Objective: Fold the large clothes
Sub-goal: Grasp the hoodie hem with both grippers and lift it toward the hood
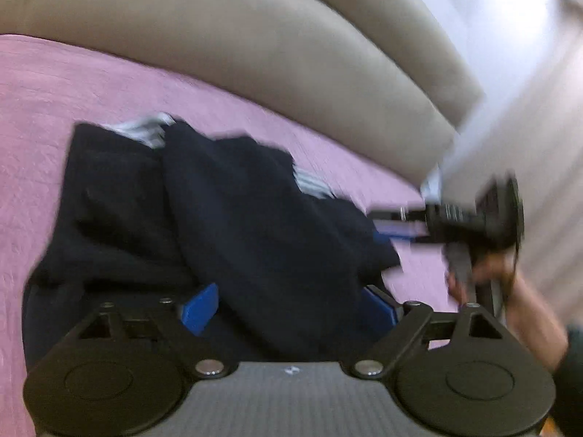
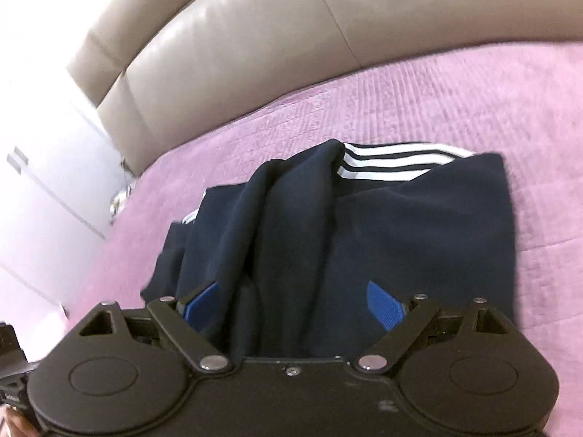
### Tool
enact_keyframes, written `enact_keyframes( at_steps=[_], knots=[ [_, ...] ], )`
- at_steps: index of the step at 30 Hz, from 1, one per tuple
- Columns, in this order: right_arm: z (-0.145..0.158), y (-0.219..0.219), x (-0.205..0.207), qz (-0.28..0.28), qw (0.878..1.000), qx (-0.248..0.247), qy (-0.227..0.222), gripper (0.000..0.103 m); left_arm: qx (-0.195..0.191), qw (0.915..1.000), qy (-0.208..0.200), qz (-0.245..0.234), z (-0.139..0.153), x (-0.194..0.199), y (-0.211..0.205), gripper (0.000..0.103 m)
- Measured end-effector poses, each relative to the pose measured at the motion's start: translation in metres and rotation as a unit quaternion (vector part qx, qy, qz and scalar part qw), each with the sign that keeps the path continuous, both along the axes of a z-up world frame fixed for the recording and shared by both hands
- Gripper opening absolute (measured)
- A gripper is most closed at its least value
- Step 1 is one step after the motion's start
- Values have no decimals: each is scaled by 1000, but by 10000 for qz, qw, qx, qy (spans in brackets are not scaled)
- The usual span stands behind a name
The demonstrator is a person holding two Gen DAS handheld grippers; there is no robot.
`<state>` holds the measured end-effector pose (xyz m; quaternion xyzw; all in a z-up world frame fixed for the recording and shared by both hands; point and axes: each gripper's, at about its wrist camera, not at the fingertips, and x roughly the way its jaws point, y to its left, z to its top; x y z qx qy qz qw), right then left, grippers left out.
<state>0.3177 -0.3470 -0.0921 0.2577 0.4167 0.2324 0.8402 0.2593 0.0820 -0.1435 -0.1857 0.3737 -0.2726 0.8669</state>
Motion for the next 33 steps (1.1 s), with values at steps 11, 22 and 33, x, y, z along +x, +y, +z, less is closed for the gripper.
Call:
enact_keyframes(
  at_steps=[11, 22, 33],
  knots=[
    [-57, 25, 60, -481, 9932, 1039, 214, 94, 816, 9899, 613, 980, -47, 102, -26, 74],
    [-12, -29, 33, -1408, 9889, -325, -347, 6, 741, 9666, 164, 2449, -31, 139, 24, 5],
    [7, -26, 101, 34, 9969, -789, 73, 89, 864, 9848, 86, 1502, -27, 151, 18, 89]
  ],
)
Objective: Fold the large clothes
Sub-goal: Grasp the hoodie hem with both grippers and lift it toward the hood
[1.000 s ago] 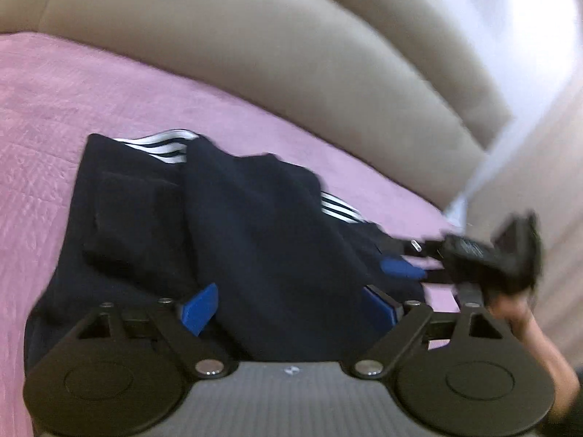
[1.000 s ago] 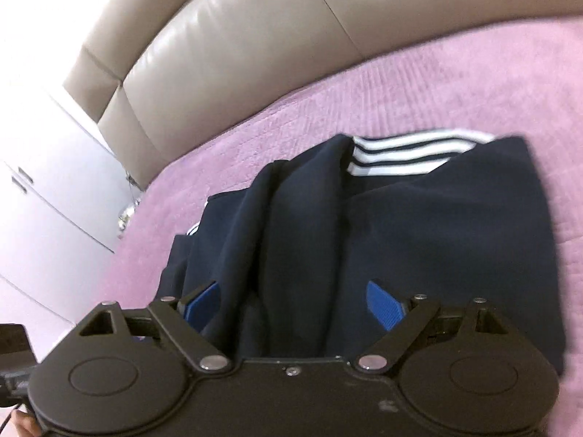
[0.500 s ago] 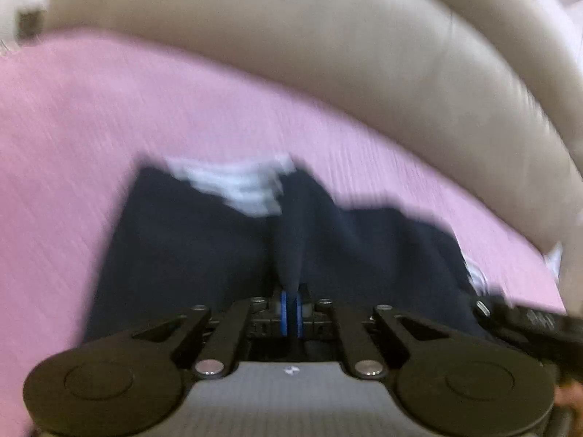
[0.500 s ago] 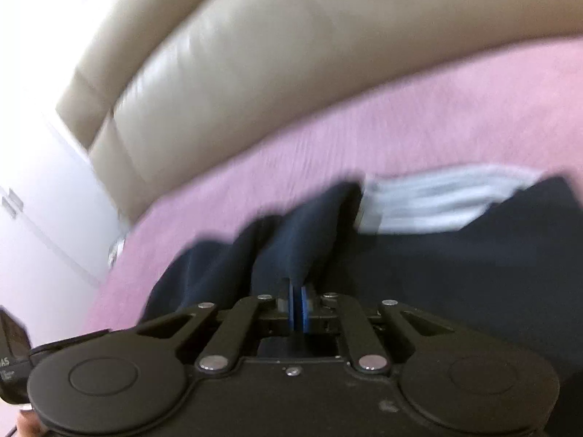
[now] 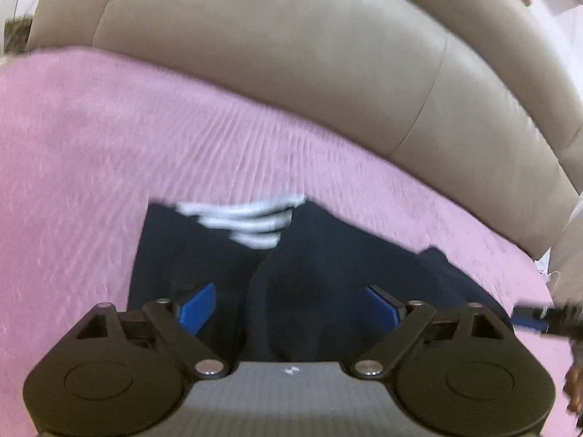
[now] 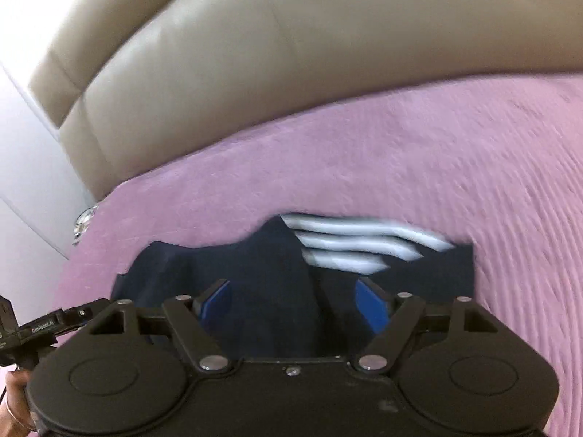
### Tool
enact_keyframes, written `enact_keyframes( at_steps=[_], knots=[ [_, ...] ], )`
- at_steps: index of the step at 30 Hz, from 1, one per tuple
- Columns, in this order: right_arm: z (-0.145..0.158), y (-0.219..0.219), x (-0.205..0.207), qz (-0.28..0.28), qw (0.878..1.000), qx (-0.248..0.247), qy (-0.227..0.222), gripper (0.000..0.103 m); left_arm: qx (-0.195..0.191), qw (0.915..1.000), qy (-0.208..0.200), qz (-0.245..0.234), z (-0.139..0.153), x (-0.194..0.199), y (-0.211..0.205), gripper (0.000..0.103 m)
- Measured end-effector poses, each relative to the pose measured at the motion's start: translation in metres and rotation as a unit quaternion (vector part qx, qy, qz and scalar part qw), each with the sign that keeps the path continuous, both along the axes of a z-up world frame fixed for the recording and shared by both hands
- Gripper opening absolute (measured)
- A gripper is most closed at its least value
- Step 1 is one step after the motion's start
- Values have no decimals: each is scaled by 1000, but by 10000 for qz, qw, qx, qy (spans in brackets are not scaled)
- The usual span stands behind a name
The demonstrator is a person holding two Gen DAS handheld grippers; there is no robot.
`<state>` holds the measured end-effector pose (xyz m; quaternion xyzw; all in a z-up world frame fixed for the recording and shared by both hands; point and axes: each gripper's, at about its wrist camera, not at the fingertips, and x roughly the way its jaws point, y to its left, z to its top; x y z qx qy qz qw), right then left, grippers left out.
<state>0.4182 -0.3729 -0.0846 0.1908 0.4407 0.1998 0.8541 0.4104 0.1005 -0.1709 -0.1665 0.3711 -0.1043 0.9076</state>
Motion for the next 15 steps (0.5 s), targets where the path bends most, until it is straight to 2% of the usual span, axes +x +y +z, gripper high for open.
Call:
enact_keyframes(
  at_steps=[2, 3, 5, 6, 7, 8, 10, 11, 13, 14, 15],
  knots=[
    [-13, 11, 10, 110, 9987, -86, 497, 89, 1, 9998, 45, -192, 4, 3, -3, 89],
    [-20, 15, 8, 167, 9981, -66, 590, 89, 41, 9996, 71, -277, 2, 4, -5, 89],
    [-33, 23, -3, 157, 9986, -147, 480, 88, 515, 9980, 150, -319, -6, 6, -14, 86],
    [-36, 24, -13, -93, 9993, -259, 257, 57, 790, 9962, 235, -270, -12, 9, -17, 79],
    [-35, 23, -23, -297, 9994, -184, -49, 9, 926, 9951, 267, -202, -18, 13, -17, 35],
    [-29, 21, -31, -434, 9986, -25, -301, 6, 867, 9959, 227, -115, -22, 14, -14, 7],
    [-17, 14, -46, -573, 9953, 59, -778, 5, 457, 9988, -166, 73, -16, 3, -4, 6],
    [-15, 11, -46, -604, 9945, -66, -847, 5, 453, 9982, -341, 193, -10, -4, -2, 6],
    [-32, 12, -34, -576, 9967, -395, -408, 5, 655, 9966, -394, 309, -8, -8, -5, 6],
    [-43, 13, -28, -491, 9977, -447, -138, 7, 766, 9962, -267, 321, -14, -6, -7, 6],
    [-46, 13, -29, -428, 9979, -483, -43, 17, 740, 9968, -92, 299, -22, -2, -6, 6]
  ],
)
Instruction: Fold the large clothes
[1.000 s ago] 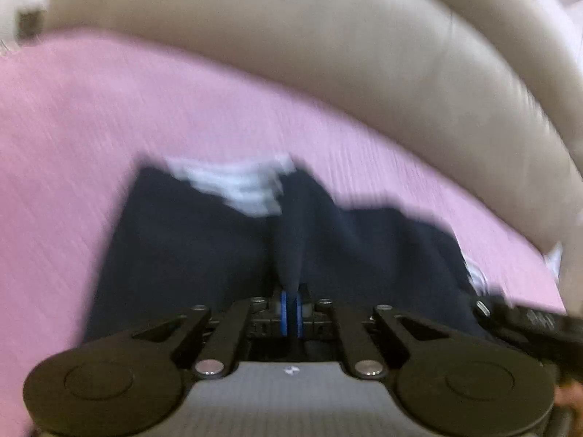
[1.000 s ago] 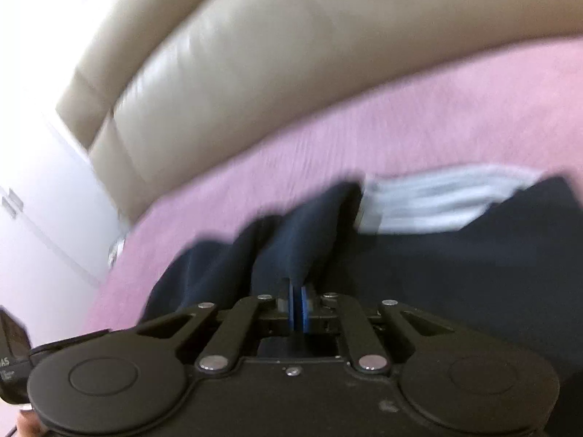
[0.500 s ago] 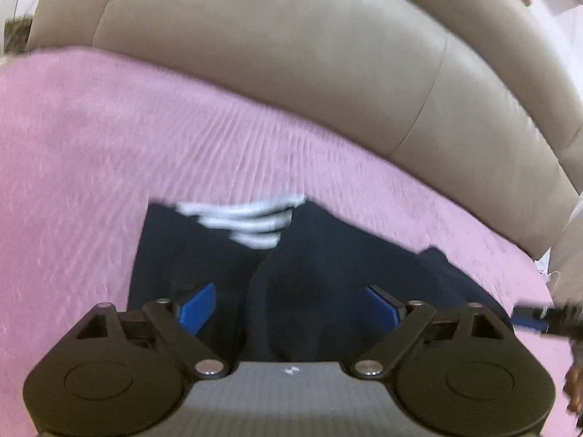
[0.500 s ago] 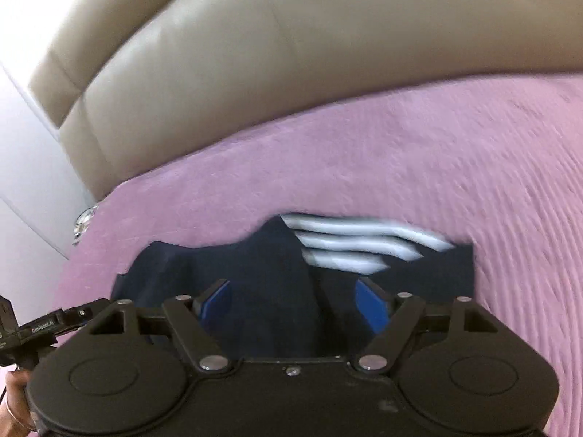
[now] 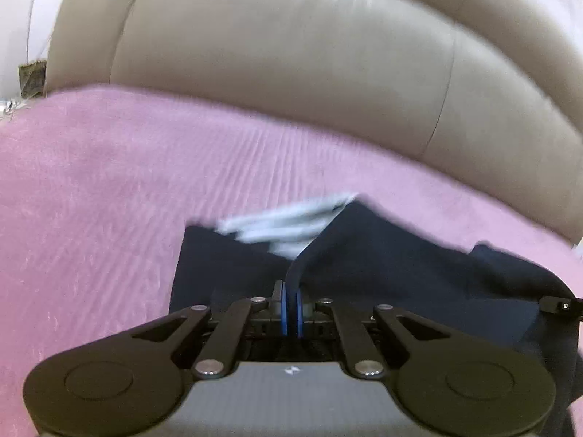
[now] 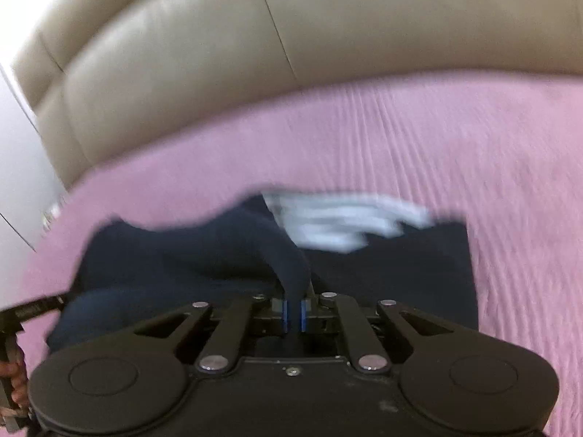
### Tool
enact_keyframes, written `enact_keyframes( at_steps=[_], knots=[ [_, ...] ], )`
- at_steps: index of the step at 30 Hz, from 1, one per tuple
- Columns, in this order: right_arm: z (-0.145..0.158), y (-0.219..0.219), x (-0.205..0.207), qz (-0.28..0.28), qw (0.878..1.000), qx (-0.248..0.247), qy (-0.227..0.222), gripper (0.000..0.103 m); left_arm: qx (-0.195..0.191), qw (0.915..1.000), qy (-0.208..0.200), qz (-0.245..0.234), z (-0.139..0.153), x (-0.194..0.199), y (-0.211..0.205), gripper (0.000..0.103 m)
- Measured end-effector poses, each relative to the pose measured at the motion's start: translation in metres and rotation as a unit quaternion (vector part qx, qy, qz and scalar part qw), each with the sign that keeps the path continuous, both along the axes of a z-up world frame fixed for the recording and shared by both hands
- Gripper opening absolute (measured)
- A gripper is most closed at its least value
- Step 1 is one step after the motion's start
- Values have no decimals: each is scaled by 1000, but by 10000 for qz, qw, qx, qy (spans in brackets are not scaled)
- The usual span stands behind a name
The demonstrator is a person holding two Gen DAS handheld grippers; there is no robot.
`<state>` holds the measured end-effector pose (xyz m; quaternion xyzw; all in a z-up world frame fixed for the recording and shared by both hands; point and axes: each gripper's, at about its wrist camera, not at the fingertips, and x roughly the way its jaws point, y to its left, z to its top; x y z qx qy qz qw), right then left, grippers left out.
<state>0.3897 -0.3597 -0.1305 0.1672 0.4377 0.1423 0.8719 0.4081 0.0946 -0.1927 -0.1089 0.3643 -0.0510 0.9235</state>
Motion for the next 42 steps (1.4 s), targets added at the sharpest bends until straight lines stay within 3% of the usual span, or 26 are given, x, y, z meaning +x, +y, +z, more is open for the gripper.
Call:
enact_keyframes(
  at_steps=[2, 4, 6, 7, 8, 9, 12, 18, 23, 25, 26, 30, 34, 38, 42],
  knots=[
    [9, -4, -7, -31, 10000, -67, -39, 44, -443, 9987, 162, 181, -8, 2, 10, 13],
    [27, -10, -21, -127, 9996, -155, -220, 80, -646, 9976, 107, 223, -1, -4, 14, 18],
    [45, -13, -37, -67, 9993, -67, -368, 82, -450, 9989, 54, 92, 11, -14, 10, 38],
    [53, -15, -43, 8, 9993, -31, -361, 83, -341, 9994, 74, -20, 19, -19, 8, 64],
    [58, -16, -47, 73, 9994, -34, -329, 83, -256, 9996, 78, -68, 26, -26, 7, 83],
    [64, -16, -53, 127, 9994, -45, -310, 83, -146, 9999, 40, -59, 33, -33, 5, 85],
    [75, -15, -70, 323, 9989, 14, -328, 83, -13, 9997, 154, -207, 49, -52, 8, 85],
    [76, -32, -122, 669, 9971, 299, -208, 83, -734, 9925, 927, -302, 51, -96, 44, 83],
    [64, -61, -195, 676, 9931, 489, -821, 83, -920, 9853, 1352, -492, 36, -160, 84, 72],
    [58, -70, -220, 579, 9933, 572, -820, 83, -1067, 9807, 1563, -494, 28, -184, 96, 66],
    [53, -76, -231, 490, 9940, 673, -708, 83, -1214, 9761, 1743, -466, 21, -197, 103, 59],
    [35, -92, -269, 196, 9946, 936, -398, 83, -1543, 9610, 2254, -440, -3, -225, 115, 58],
    [21, -104, -305, -36, 9959, 883, -194, 83, -1603, 9596, 2263, -481, -9, -240, 117, 66],
    [2, -109, -336, 6, 9934, 1089, 347, 83, -1817, 9519, 2439, -374, -6, -255, 115, 65],
    [-10, -112, -363, 117, 9903, 1238, 618, 83, -1444, 9545, 2516, -690, -2, -278, 99, 65]
  ],
)
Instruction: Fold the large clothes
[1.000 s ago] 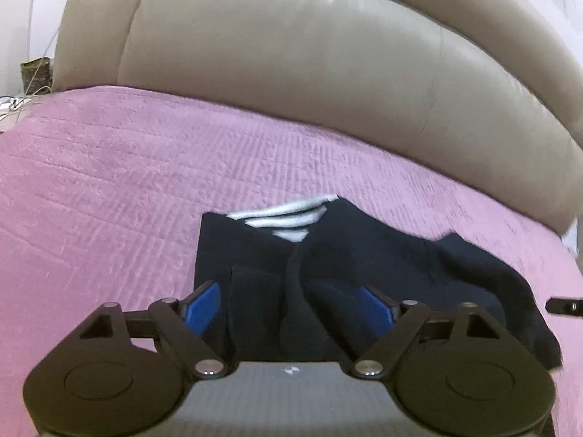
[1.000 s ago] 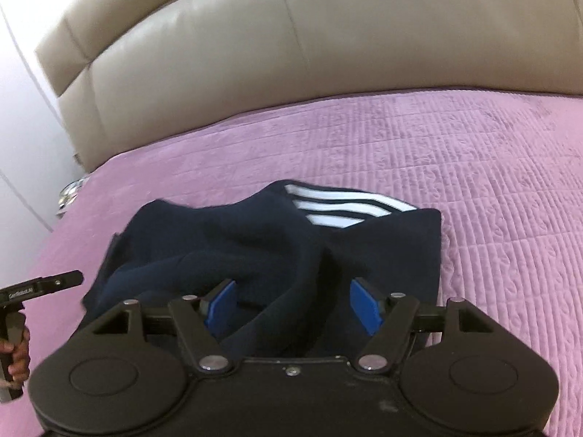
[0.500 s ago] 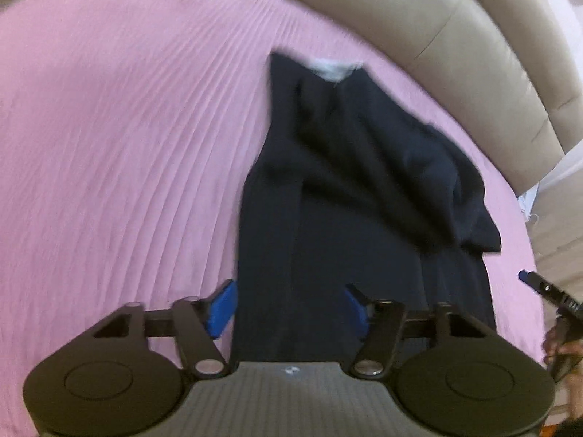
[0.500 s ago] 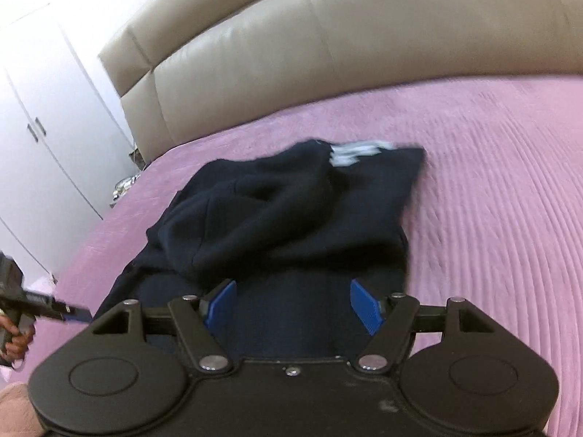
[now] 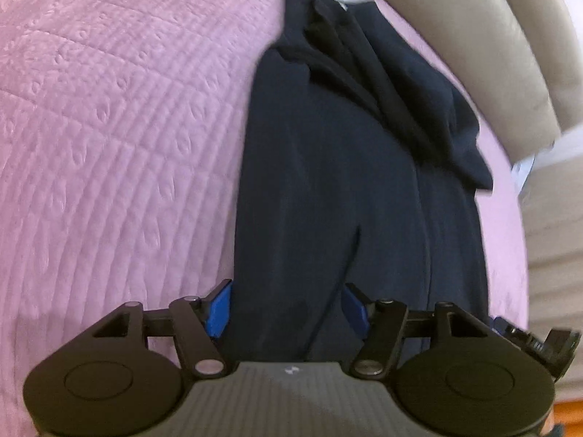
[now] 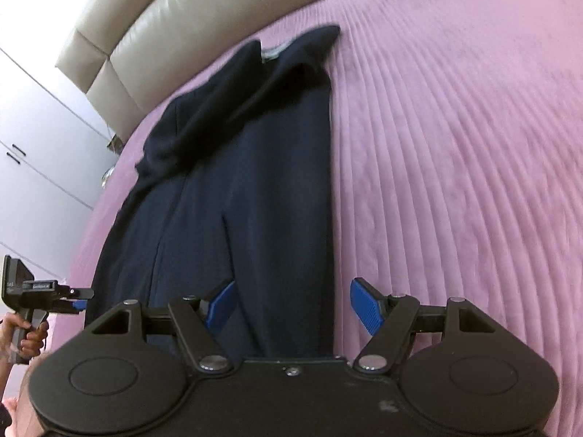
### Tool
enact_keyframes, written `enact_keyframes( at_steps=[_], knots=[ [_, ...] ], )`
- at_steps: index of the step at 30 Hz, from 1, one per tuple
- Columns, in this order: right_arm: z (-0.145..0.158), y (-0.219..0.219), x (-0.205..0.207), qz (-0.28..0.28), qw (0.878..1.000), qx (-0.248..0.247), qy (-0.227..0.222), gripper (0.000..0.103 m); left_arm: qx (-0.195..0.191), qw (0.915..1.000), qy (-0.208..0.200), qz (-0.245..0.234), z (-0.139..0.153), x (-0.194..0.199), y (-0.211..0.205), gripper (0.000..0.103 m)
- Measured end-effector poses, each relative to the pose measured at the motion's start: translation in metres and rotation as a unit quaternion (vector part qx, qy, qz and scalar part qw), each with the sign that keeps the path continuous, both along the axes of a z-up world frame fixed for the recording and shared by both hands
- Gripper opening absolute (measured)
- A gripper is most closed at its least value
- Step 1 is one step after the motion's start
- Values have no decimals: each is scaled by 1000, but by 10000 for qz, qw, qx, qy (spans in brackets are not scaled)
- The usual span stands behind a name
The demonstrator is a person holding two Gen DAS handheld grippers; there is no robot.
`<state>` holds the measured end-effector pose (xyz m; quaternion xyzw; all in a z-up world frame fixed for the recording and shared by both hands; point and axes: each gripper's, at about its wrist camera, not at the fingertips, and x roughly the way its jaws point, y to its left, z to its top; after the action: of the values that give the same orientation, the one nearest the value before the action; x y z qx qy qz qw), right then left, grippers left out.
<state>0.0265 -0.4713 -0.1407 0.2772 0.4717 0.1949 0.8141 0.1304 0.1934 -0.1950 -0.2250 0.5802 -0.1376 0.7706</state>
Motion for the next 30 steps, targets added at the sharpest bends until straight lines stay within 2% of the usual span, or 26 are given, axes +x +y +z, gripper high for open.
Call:
enact_keyframes(
  at_steps=[4, 8, 11, 16, 20, 24, 26, 27, 28, 29, 30],
  knots=[
    [-9, -6, -25, -60, 9994, 338, 35, 83, 186, 9996, 164, -150, -5, -25, -7, 65],
    [-16, -12, -44, 17, 9967, 769, 244, 83, -118, 9989, 358, 264, -10, -54, 9, 65],
    [-16, -12, -58, 115, 9962, 830, 228, 83, -220, 9973, 478, 510, -10, -71, 19, 65],
    [-18, -12, -76, 165, 9937, 1068, 307, 83, -138, 9953, 687, 672, -9, -97, 25, 64],
    [-18, -11, -94, -172, 9939, 1079, 173, 78, -213, 9906, 805, 1088, -6, -113, 29, 61],
    [-20, -9, -110, -271, 9920, 1230, 82, 78, -298, 9885, 960, 1130, -12, -129, 22, 58],
    [-23, -9, -115, -321, 9896, 1394, 146, 72, -248, 9903, 854, 1072, -11, -131, 16, 57],
    [-25, -7, -117, -308, 9887, 1452, 221, 54, -186, 9911, 777, 1065, -11, -132, 13, 55],
    [-26, -6, -118, -316, 9888, 1425, 301, 18, -159, 9918, 719, 1042, -11, -132, 11, 48],
    [-25, -5, -122, -451, 9911, 1214, 313, 9, -137, 9922, 700, 1022, -12, -130, 7, 26],
    [-22, -5, -128, -597, 9929, 1008, 201, 8, -147, 9925, 704, 985, -13, -130, 5, 18]
  ],
)
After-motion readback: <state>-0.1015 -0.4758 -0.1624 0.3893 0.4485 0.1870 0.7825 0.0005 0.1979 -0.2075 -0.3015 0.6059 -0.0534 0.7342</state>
